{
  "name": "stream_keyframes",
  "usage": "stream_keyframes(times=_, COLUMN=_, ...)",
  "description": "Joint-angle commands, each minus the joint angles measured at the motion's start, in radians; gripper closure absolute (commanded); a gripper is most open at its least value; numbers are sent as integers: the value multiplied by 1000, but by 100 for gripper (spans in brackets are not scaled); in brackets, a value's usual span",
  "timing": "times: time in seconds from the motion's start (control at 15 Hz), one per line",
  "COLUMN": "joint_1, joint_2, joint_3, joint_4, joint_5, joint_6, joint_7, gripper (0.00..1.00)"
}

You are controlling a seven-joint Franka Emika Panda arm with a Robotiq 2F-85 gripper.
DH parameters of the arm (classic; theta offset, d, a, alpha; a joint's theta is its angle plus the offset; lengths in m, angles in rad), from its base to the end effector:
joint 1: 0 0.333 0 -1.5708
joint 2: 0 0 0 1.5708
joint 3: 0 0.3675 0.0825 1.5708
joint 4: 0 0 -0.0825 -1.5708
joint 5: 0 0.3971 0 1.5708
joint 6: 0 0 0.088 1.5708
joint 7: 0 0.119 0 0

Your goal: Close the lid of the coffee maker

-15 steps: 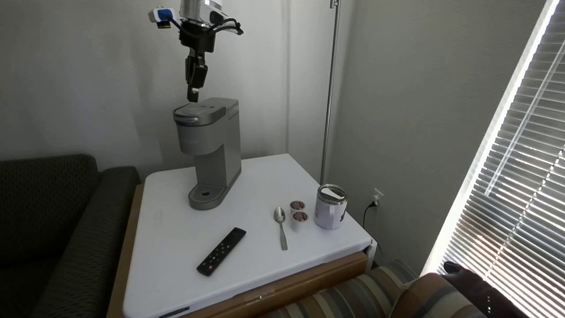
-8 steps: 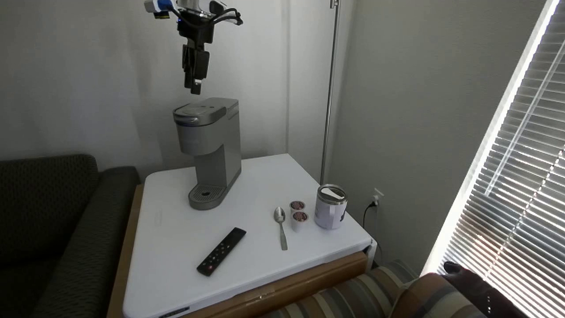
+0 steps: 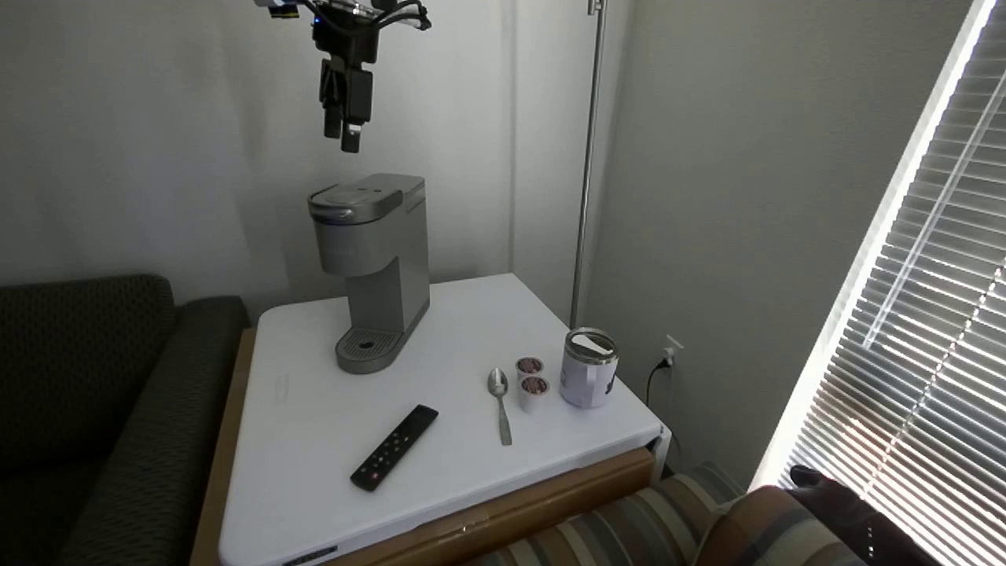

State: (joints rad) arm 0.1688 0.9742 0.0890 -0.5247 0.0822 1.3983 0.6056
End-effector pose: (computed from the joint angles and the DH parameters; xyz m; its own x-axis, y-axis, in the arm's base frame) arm 0.7960 0.1789 0.4572 0.9203 -0.3535 -0.1677 -0.3691 -0.9266 -0.0723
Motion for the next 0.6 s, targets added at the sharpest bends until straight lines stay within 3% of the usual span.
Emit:
stream_keyframes(times=0.0, joint_1=-21, joint_2=-26, joint_3=18, joint_4=-35, joint_5=23, joint_6=-7, joint_7=-40, gripper=0)
stream_keyframes(times=0.53, joint_1=-4, joint_2=0, joint_3=9, joint_4=0, joint_5=5, joint_6=0, joint_7=-24, gripper=0)
